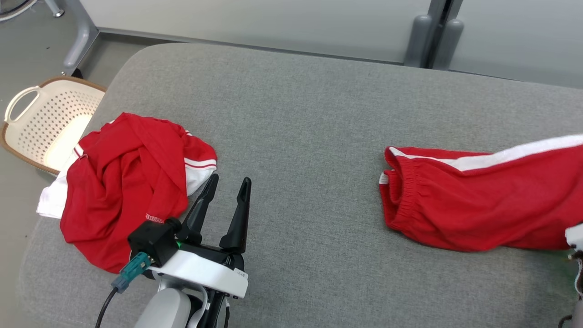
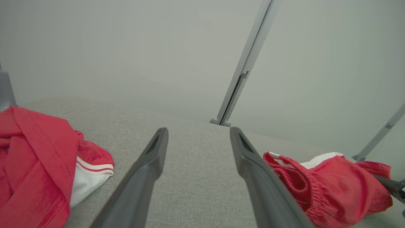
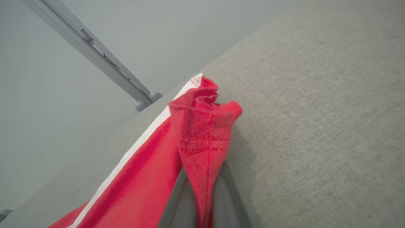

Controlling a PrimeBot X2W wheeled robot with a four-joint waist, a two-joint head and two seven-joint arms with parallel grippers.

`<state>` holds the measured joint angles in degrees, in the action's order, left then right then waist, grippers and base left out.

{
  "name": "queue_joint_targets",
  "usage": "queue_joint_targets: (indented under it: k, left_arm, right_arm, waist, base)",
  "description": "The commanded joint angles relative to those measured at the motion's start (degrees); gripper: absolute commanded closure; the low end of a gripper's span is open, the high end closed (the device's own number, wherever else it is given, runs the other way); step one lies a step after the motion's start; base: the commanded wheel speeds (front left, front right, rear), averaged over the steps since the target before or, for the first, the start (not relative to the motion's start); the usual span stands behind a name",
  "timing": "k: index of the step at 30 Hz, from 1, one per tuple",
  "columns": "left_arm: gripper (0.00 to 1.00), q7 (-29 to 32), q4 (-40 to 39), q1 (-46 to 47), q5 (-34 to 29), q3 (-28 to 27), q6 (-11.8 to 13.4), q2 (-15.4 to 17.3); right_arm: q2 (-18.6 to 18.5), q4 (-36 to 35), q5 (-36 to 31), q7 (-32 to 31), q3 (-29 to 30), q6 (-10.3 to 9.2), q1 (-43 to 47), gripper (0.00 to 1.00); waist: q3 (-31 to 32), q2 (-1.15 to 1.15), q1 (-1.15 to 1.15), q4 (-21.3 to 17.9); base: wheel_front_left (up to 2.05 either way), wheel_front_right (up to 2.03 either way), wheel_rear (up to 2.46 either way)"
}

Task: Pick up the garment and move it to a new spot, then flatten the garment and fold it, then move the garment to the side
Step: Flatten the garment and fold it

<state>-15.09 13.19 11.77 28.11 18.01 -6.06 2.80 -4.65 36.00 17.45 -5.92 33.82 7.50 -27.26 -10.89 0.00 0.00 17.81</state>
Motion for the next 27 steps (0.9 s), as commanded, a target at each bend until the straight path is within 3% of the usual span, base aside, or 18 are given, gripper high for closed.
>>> queue_joint_targets:
  k: [1,8,13,19,22,23,25,27]
  left_arm:
    - [0.0,-0.1,0.1,-0.6,-0.6,-0.4,-0.4,0.2]
    - [0.0,-0.1,0.2,-1.6,-1.1,-0.7,-0.3,0.2]
    - [0.0,-0.1,0.6,-1.7,-1.7,-0.3,-0.5,0.2]
    - [0.0,-0.1,1.3,-1.8,-2.1,-0.7,-0.7,0.2]
    - [0.0,-0.1,1.5,-2.2,-2.3,-1.1,-0.7,0.2]
    - [0.0,-0.1,1.5,-2.4,-2.4,-1.4,-0.6,0.2]
    - [0.0,-0.1,1.6,-2.8,-2.4,-1.6,-0.6,0.2]
    - [0.0,-0.1,2.3,-3.5,-2.7,-1.8,-0.5,0.2]
  right_arm:
    - [0.3,-0.6,-0.7,0.9,1.7,-0.01,2.0,1.0]
    - [1.5,-2.3,-2.3,2.4,8.1,0.0,6.0,1.0]
    - [1.7,-3.5,-2.5,4.9,5.7,0.0,6.0,1.0]
    - [1.7,-5.2,2.9,7.9,-4.5,0.0,5.5,1.0]
    - [1.7,-7.6,5.8,8.5,-12.8,0.0,7.6,1.0]
    - [1.7,-9.8,7.3,8.7,-18.0,0.0,9.3,1.0]
    - [1.6,-10.9,8.1,9.0,-20.5,0.0,10.1,1.0]
    - [0.7,-13.3,10.5,9.0,-26.7,0.0,12.6,1.0]
  waist:
    - [1.7,0.0,0.0,-1.5]
    - [3.4,0.0,0.0,-3.1]
    - [3.6,0.0,0.0,-3.6]
    - [4.6,0.0,0.0,-3.1]
    - [5.4,0.0,0.0,-2.9]
    - [5.9,0.0,0.0,-2.7]
    - [6.1,0.0,0.0,-2.7]
    - [7.0,0.0,0.0,-2.4]
  base:
    - [0.0,0.0,0.0]
    - [0.0,0.0,0.0]
    - [0.0,0.0,0.0]
    - [0.0,0.0,0.0]
    - [0.0,0.0,0.0]
    - [0.0,0.0,0.0]
    - [0.0,0.0,0.0]
    - [0.0,0.0,0.0]
